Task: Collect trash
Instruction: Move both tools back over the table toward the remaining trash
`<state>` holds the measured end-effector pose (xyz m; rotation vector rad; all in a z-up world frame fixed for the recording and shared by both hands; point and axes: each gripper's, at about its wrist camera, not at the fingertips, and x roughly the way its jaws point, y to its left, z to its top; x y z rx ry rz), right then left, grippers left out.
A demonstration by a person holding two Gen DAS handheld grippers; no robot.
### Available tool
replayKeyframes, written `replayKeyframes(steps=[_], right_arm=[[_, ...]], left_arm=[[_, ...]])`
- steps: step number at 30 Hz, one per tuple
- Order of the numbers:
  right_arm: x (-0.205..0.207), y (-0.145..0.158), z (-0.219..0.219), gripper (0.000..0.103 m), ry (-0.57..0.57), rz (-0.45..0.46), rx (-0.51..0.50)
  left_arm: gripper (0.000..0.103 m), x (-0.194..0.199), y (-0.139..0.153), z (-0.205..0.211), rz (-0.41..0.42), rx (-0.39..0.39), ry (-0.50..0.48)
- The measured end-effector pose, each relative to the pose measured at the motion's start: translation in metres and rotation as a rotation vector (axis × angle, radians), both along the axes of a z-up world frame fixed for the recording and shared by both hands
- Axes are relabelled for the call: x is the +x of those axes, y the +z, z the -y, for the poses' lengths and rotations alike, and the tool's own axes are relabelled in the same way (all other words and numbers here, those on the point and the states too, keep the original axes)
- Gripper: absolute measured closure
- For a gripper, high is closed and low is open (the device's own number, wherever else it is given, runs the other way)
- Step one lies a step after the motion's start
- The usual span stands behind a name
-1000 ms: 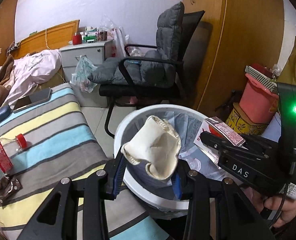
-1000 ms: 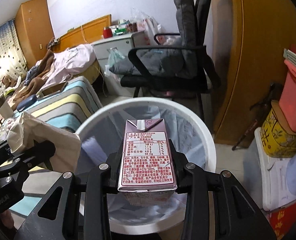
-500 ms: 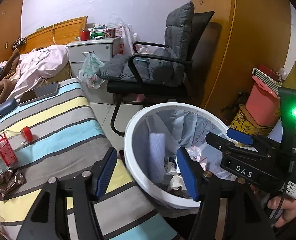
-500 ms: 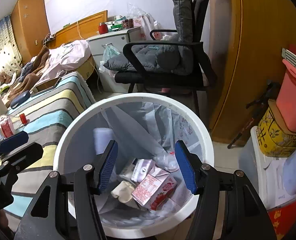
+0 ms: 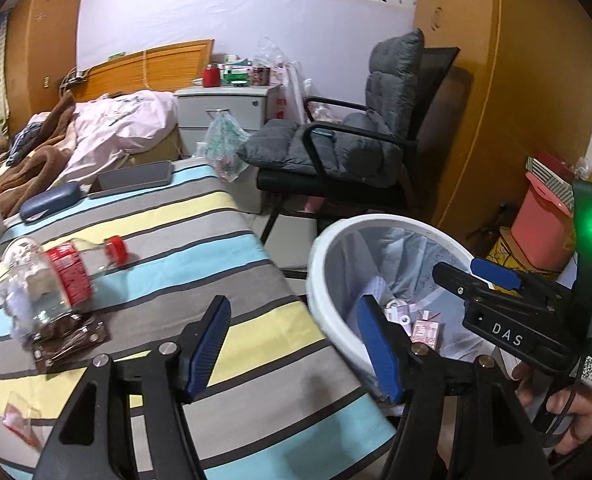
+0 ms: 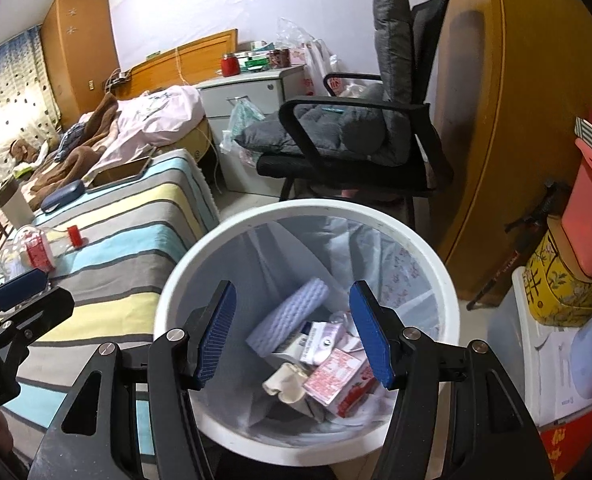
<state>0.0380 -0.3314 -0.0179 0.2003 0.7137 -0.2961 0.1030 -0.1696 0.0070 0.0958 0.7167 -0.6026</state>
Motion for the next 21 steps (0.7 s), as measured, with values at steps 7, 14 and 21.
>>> replayKeyframes(steps=[7,14,21], right_arm=[[0.002,0.005,-0.017,0.042,0.037,0.018,-0.007],[0.009,0.012,-0.042,0.042,0.106,0.057,-0.002],[0.018,0.016,-0.068,0.038,0.180,0.108,0.023]], left_arm=[[0.035,0.001,0.002,-0.031,0.010,-0.007,0.068],[0.034,-0.002,0.007,-0.072,0.033,-0.020,0.147],[0.031,-0.009,0.010,-0.117,0.058,-0.009,0.243]])
